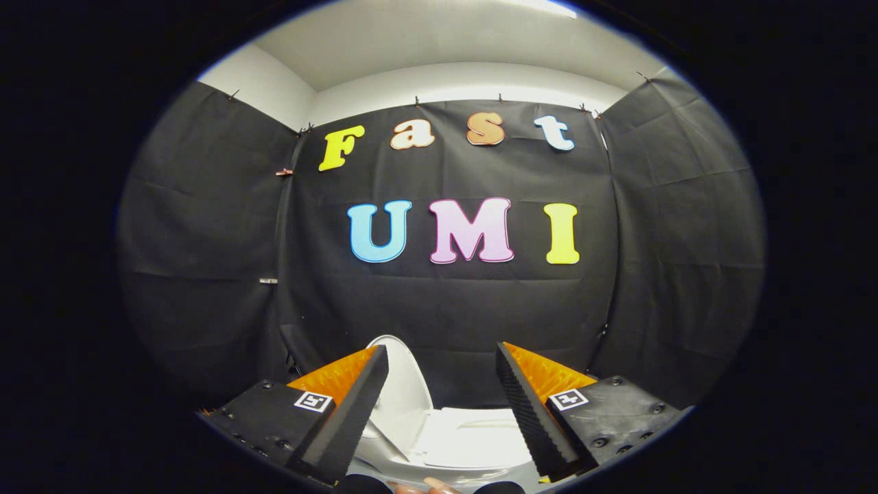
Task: Open the toilet lid.
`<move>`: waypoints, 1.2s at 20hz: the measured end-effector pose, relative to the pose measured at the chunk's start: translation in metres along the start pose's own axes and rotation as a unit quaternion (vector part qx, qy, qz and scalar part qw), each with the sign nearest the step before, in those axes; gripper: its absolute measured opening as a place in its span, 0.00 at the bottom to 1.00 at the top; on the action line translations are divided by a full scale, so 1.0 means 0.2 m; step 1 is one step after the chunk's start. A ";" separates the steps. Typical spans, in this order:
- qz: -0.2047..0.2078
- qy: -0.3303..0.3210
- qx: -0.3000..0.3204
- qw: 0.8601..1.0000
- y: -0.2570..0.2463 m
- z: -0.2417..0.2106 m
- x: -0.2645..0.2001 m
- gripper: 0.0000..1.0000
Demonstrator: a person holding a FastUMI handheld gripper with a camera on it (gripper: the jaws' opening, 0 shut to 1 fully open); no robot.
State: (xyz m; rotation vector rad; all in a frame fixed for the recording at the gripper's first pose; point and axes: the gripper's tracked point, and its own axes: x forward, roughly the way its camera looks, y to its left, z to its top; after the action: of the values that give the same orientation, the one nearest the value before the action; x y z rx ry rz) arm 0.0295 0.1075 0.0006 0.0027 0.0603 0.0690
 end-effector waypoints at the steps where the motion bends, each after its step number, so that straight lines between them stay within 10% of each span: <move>1: -0.005 0.001 0.000 1.000 -0.03 -0.01 -0.01 0.98; 24: -0.005 -0.008 0.020 1.000 -0.15 -0.02 -0.11 1.00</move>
State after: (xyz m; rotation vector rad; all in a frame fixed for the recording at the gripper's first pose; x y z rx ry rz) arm 0.0096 0.0763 -0.0013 0.0422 0.0453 0.0571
